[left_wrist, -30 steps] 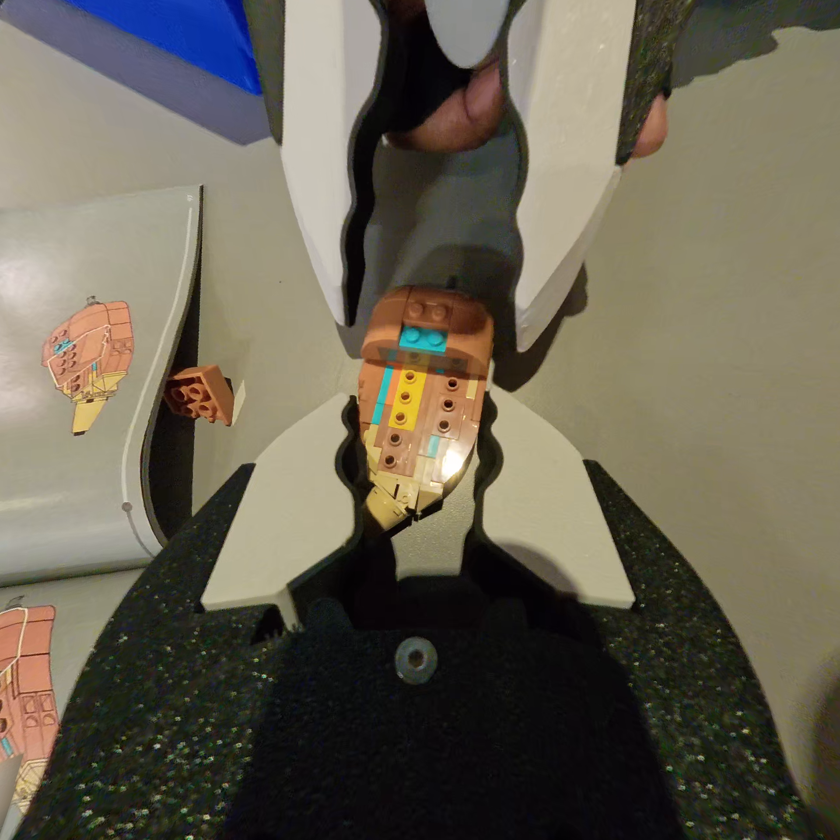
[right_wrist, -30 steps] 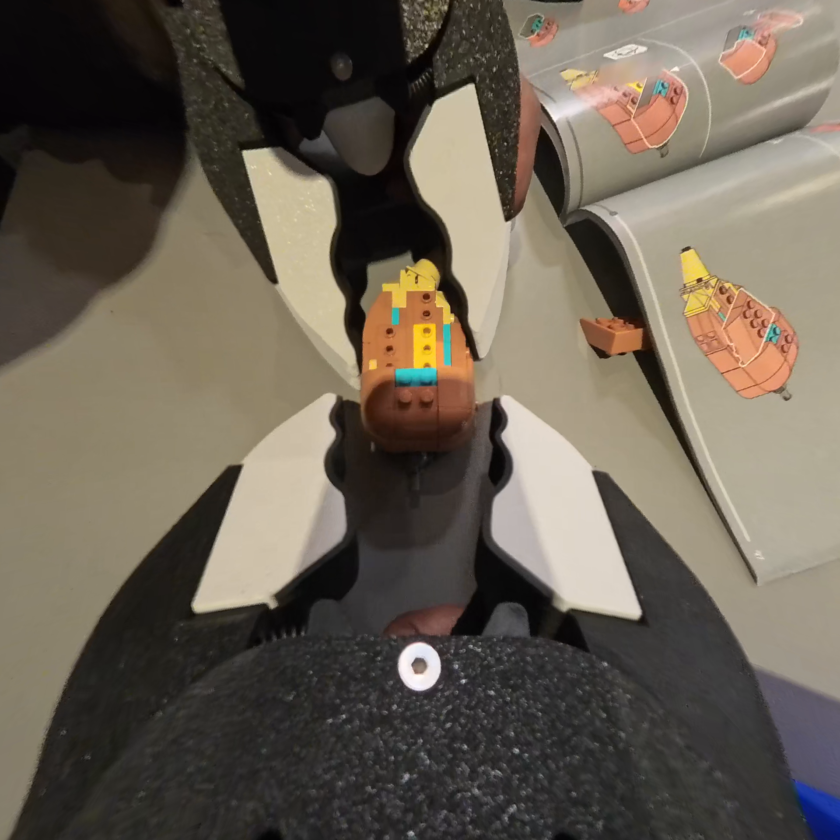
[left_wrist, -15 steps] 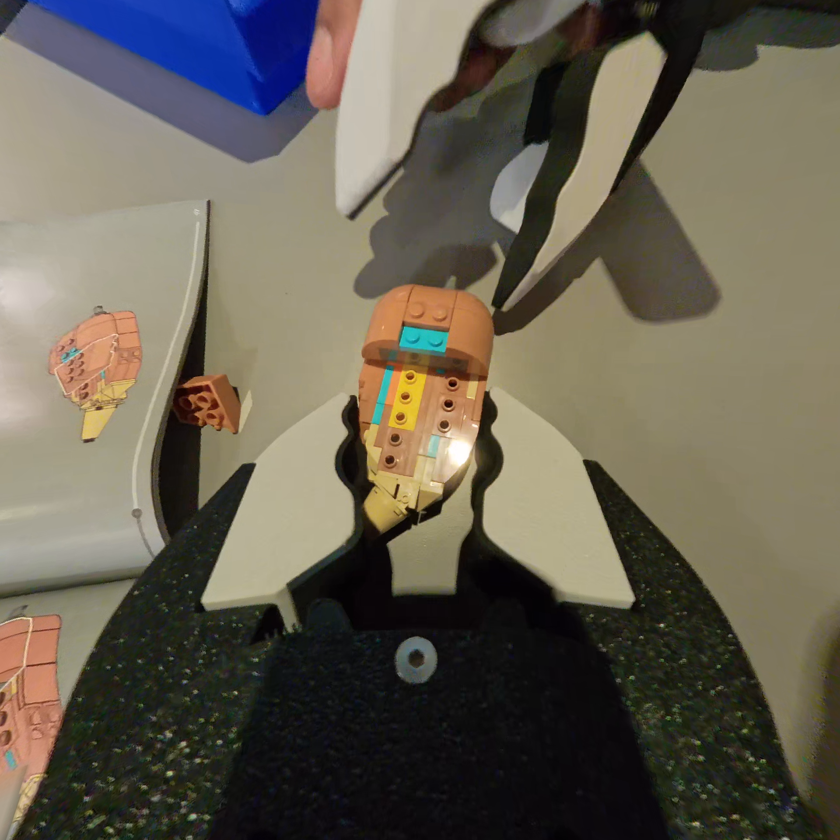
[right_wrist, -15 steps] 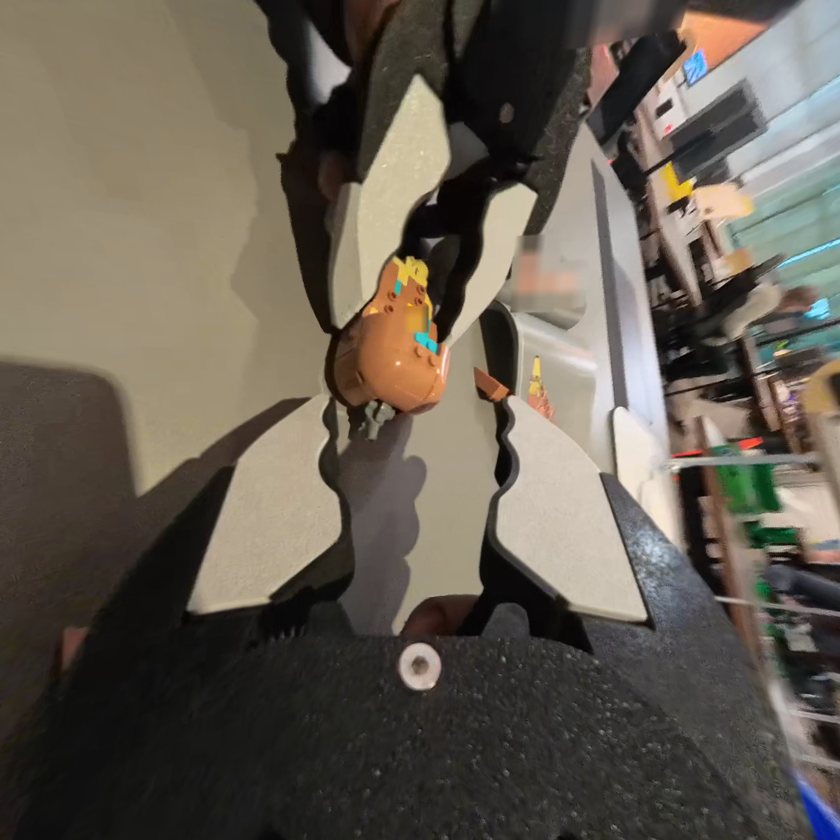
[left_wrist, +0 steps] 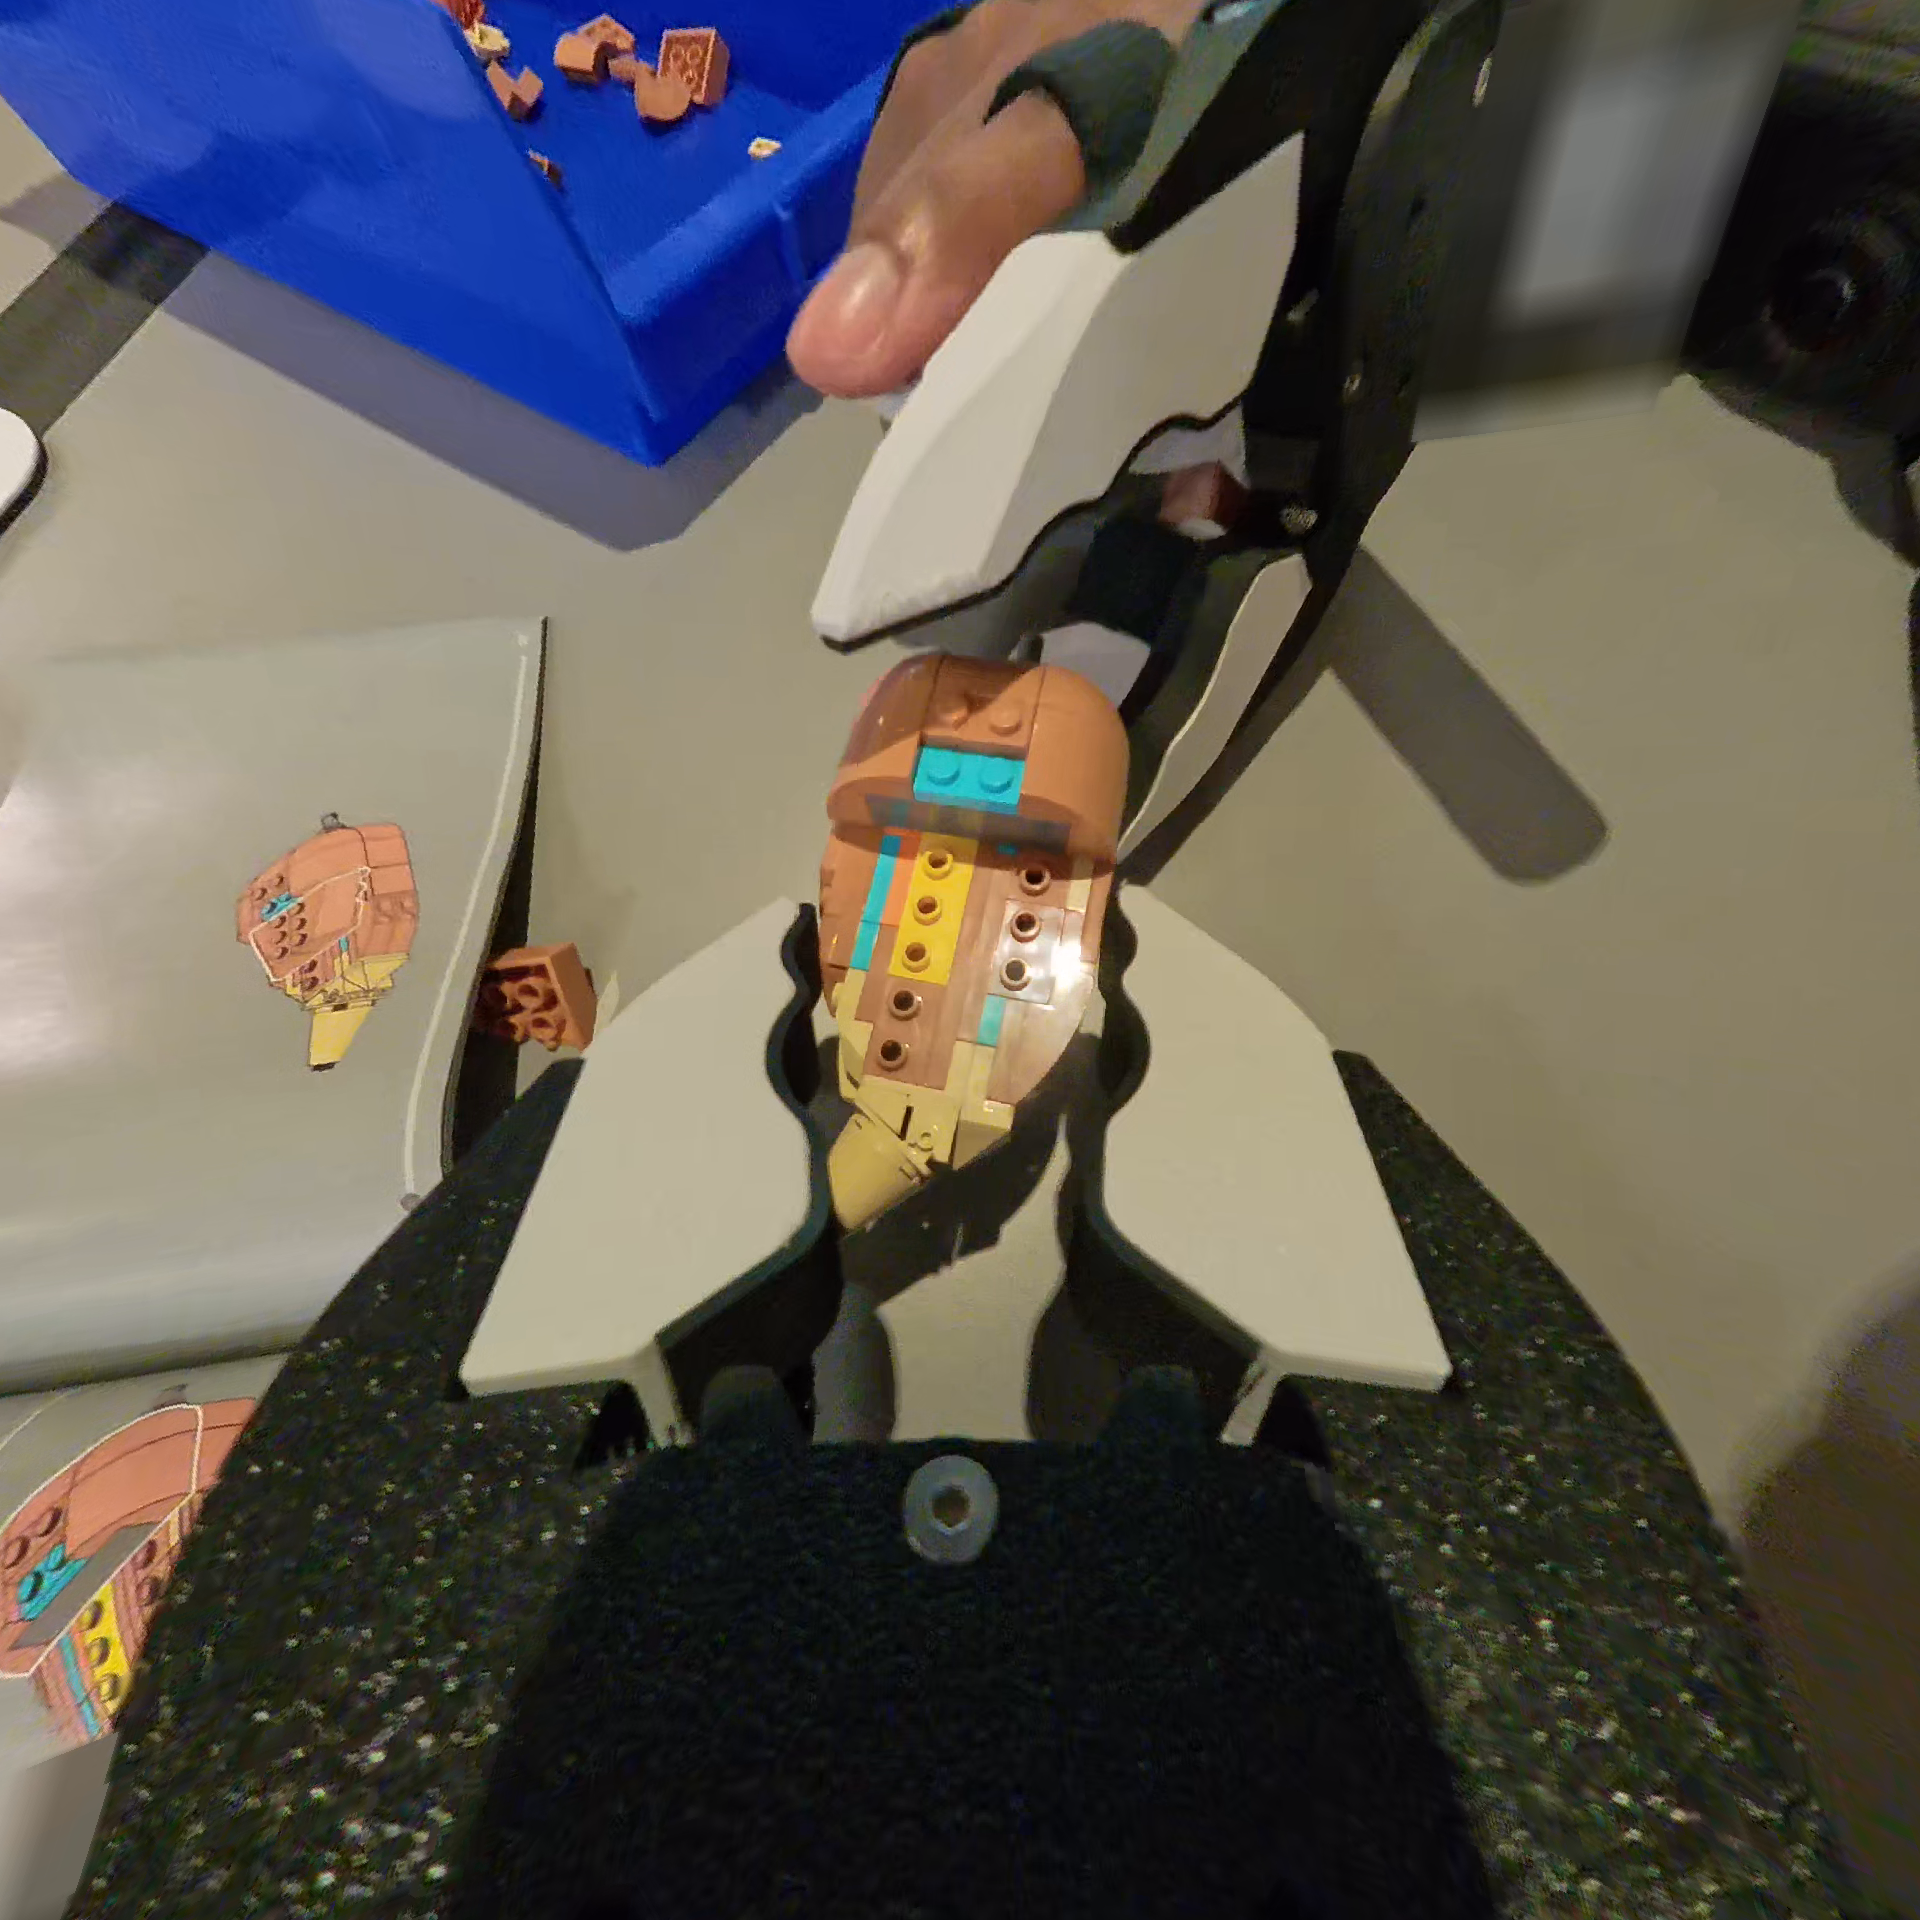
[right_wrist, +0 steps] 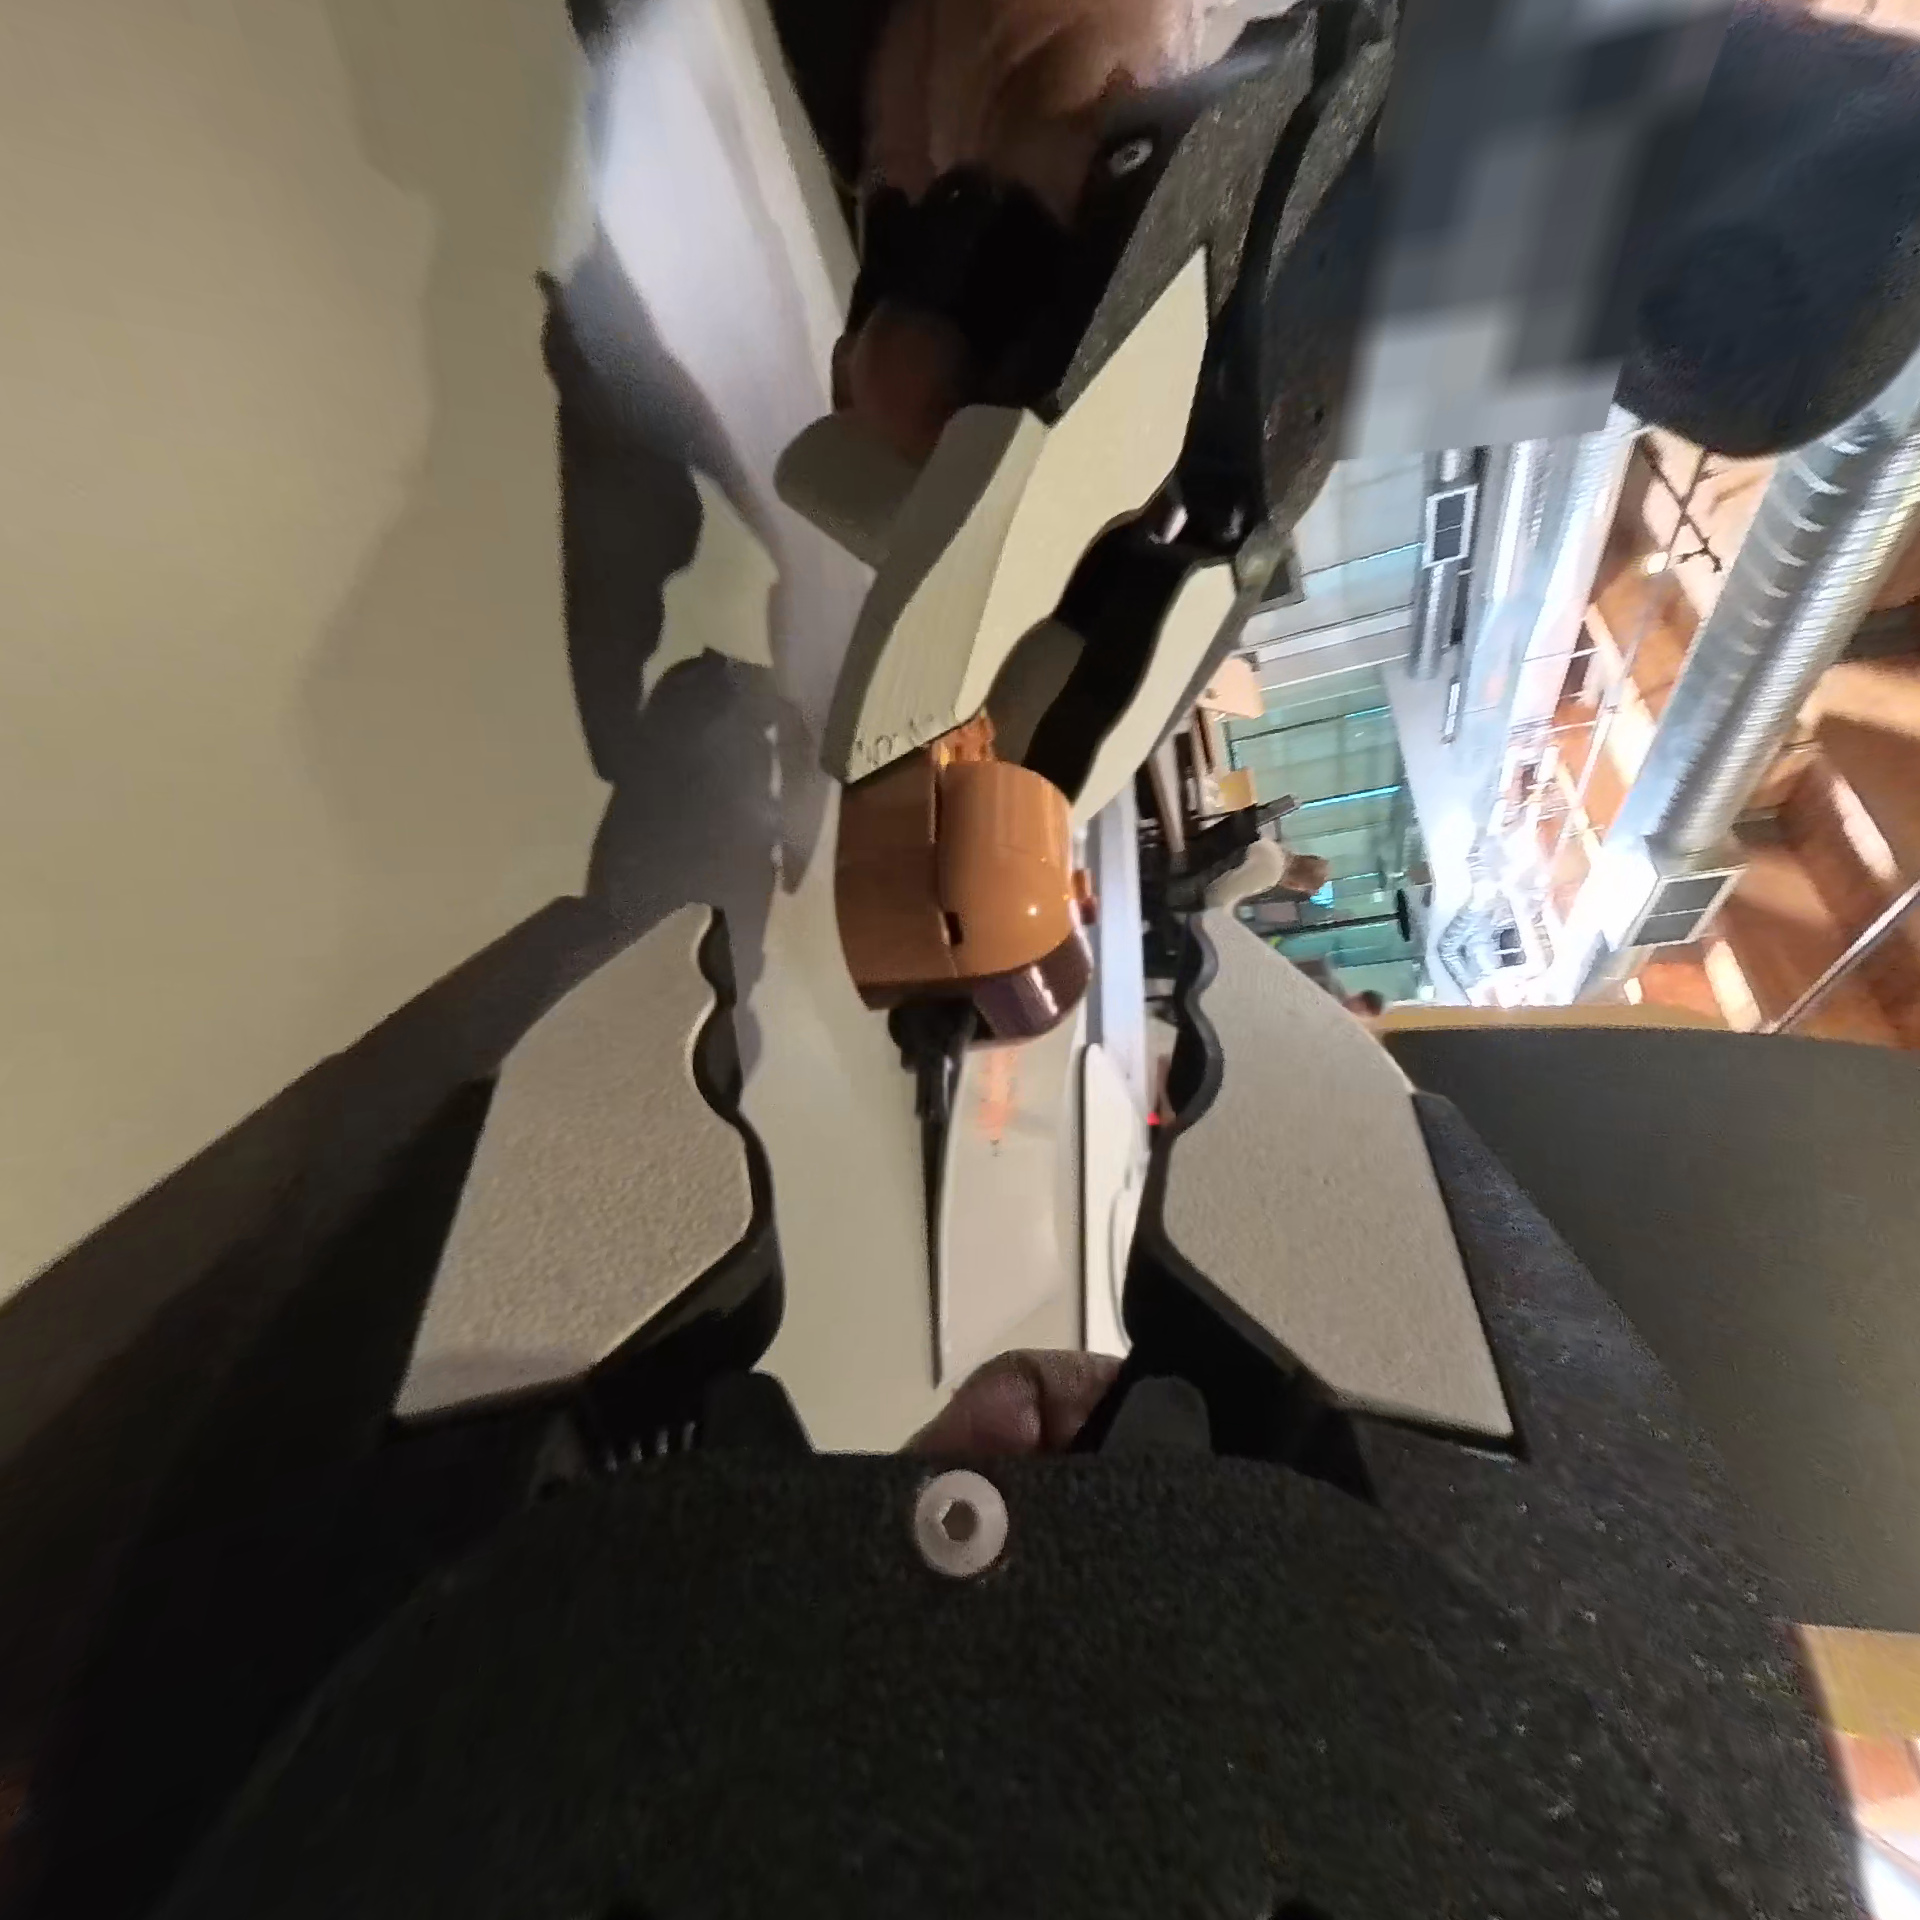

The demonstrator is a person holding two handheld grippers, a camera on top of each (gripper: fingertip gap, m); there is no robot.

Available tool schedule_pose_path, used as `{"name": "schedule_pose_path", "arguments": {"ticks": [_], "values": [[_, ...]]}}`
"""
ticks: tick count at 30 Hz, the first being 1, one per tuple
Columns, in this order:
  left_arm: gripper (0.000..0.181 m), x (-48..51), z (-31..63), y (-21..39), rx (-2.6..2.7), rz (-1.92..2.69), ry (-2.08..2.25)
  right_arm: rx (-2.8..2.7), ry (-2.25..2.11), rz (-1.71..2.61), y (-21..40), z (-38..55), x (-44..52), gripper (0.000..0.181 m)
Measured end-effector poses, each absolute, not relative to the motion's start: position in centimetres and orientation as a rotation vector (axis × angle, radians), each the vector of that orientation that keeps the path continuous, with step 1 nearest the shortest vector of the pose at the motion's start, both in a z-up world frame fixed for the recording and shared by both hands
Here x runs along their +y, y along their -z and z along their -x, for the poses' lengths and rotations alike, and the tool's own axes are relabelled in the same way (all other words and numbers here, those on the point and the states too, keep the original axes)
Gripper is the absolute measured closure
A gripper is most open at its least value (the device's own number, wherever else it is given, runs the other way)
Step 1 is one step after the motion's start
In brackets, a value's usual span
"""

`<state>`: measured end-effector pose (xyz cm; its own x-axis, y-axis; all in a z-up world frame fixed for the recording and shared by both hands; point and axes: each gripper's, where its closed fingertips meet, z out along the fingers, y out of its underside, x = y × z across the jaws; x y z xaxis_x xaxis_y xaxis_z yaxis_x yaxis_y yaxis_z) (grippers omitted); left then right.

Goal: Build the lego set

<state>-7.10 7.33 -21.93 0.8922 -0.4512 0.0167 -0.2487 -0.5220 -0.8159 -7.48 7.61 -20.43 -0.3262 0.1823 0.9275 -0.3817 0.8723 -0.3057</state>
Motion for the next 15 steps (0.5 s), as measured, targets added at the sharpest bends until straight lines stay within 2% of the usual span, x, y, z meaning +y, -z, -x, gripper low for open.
{"name": "schedule_pose_path", "arguments": {"ticks": [5,10,11,15], "values": [[0.129,7.3,6.3,21.2,0.512,2.126,0.328,-1.755,-0.561,-0.204,19.7,7.2,6.8,0.104],[0.129,7.2,5.7,20.7,0.528,2.114,0.361,-1.704,-0.538,-0.233,19.1,7.1,6.4,0.126],[0.129,7.1,5.6,20.8,0.538,2.120,0.355,-1.694,-0.532,-0.235,18.9,7.0,6.5,0.135],[0.129,7.1,5.5,20.6,0.532,2.111,0.379,-1.685,-0.512,-0.241,18.6,7.0,6.5,0.138]]}}
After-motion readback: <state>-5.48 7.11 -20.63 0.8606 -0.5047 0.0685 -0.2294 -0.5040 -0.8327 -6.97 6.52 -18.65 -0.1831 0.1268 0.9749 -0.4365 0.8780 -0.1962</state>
